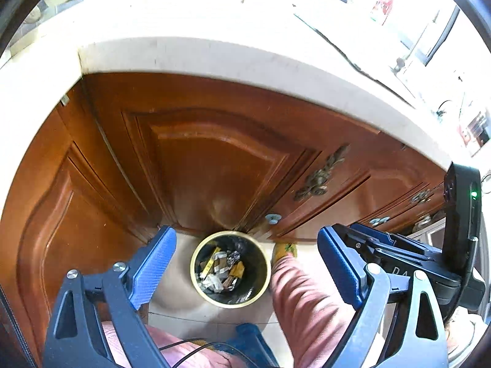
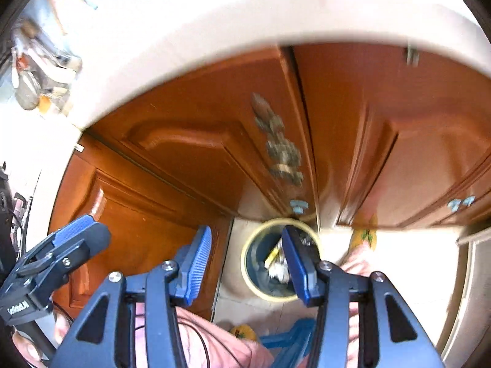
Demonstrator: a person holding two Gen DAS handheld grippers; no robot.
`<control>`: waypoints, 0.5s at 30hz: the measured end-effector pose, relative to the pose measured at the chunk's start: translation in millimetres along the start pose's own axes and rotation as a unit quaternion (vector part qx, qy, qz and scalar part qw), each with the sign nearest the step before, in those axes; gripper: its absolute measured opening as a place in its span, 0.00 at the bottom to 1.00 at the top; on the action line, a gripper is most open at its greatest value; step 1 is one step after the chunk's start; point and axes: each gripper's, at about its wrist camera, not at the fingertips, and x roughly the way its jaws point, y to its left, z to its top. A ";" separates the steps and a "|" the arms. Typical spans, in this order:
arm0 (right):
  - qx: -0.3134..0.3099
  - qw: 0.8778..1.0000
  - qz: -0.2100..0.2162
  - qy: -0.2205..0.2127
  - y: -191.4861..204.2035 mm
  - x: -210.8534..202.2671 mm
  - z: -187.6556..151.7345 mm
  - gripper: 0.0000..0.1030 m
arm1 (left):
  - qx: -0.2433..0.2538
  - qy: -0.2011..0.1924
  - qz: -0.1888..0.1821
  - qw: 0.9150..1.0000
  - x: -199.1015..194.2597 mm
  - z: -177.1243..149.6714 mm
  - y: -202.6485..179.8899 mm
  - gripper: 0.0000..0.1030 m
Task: Collect trash
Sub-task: 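Raise both empty tools back up to the counter trash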
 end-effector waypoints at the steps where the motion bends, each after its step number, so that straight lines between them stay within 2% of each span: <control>1: -0.005 1.000 -0.001 -0.009 2.0 -6.5 1.5 0.47 | 0.000 -0.004 -0.005 1.000 -6.2 2.4 -0.7 0.89; 9: -0.019 0.998 0.007 -0.066 21.9 -55.1 14.4 0.47 | 0.026 -0.064 -0.025 0.997 -67.3 18.0 -17.4 0.89; 15: -0.031 0.994 0.014 -0.103 36.0 -88.6 26.8 0.47 | 0.049 -0.118 -0.033 0.991 -111.9 37.4 -32.1 0.90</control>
